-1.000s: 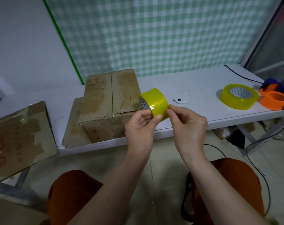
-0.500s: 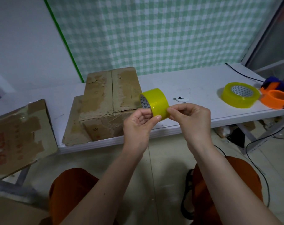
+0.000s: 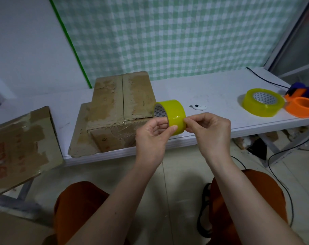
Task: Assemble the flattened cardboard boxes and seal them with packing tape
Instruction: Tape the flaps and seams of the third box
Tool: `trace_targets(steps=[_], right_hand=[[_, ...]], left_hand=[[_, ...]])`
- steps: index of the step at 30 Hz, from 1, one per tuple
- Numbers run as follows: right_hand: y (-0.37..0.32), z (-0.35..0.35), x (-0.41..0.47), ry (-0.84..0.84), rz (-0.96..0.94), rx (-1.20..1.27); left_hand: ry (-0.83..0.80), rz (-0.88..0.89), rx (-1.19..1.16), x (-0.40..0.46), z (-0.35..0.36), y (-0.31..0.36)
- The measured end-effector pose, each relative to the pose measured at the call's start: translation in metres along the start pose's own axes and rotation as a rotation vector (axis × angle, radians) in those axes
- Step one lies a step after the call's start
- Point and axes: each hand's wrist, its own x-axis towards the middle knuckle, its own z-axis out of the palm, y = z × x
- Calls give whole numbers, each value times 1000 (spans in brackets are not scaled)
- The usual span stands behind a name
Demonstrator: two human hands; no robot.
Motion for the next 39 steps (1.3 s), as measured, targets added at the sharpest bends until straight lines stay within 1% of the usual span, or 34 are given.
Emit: trace_targets(steps=[6,10,13,20,23,24,25,27,28,31,34,39], right_hand=[[3,-4,1,-36,-54,-75],[4,-8,5,-118,-18,-48],[6,-11,7,-184,-40,-74],[8,-11,9,-284,-42,10],[7,-9,4,-416,-73,93],[8,-7,2,-416,-74,116],[9,-7,2,-357,-60,138],[11,-11,6,-162,-46,144],[11,-13,8,-103,-53,133],[10,-10,7,-83,-79,61],[8,2,-1,-76,-93,55],[7,6,-2,19,-82,24]], left_hand=[[-12,13,35,0,1,1],[-35,28,69,2,0,2],[-56,48,101,1,-1,4],[-20,83,132,-3,5,3],[14,87,131,-4,8,3],[35,83,111,-3,8,3],[52,78,84,-2,8,3],[75,70,39,1,8,4],[77,65,26,2,8,4],[74,43,9,2,7,4],[79,36,-21,1,8,2],[71,51,-8,-1,7,0]])
